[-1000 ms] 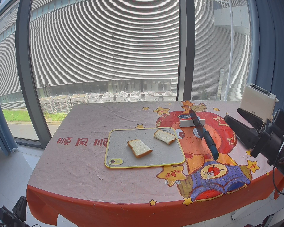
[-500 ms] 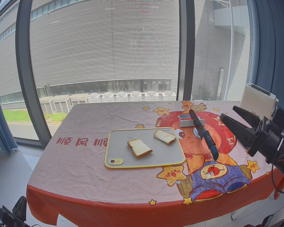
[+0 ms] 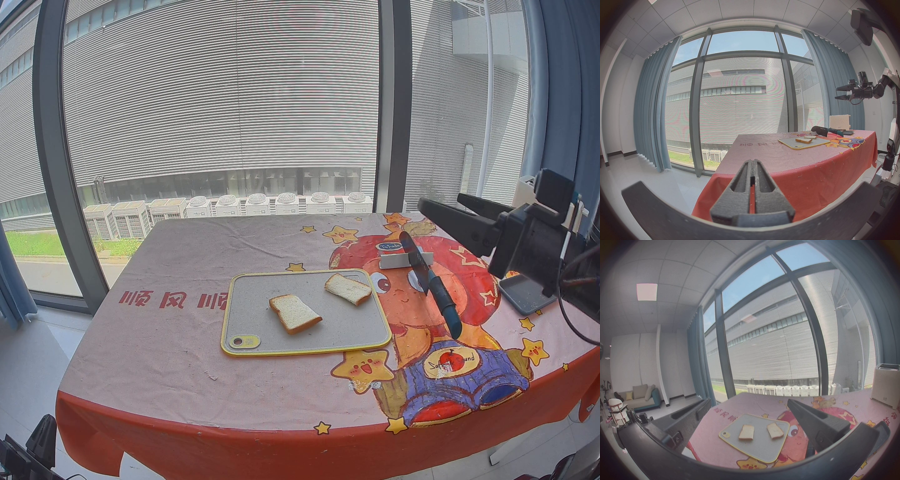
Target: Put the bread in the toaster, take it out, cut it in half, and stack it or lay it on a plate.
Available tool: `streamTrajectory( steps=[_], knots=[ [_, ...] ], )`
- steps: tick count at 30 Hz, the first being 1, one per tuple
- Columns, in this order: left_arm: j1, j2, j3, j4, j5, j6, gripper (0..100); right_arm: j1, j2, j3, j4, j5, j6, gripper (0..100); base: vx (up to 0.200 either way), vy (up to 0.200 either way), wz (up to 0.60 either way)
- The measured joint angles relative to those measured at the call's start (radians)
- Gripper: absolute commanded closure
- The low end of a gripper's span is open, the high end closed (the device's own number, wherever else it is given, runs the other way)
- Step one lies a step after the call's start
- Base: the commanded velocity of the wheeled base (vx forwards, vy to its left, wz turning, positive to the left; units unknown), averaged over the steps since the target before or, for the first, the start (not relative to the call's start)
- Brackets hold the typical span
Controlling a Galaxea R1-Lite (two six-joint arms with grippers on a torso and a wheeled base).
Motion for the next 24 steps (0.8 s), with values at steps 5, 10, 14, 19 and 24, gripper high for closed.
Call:
streamTrajectory(
  steps=[5,10,14,19,24],
  knots=[
    [0.0,0.0,0.0,0.0,0.0,0.0,100,0.001,0.052,-0.119,0.207,-0.006,-0.003,0,0.0,0.0,0.0],
    [0.0,0.0,0.0,0.0,0.0,0.0,100,-0.006,0.12,-0.211,0.371,-0.027,0.0,0,0.0,0.0,0.0],
    [0.0,0.0,0.0,0.0,0.0,0.0,100,-0.025,0.186,-0.243,0.388,-0.036,0.006,0,0.0,0.0,0.0],
    [0.0,0.0,0.0,0.0,0.0,-0.001,100,-0.03,0.258,-0.234,0.383,-0.061,0.005,0,0.0,0.0,0.0],
    [0.0,0.0,0.0,0.0,0.0,-0.001,100,-0.003,0.309,-0.198,0.382,-0.071,0.002,0,0.0,0.0,0.0]
  ],
)
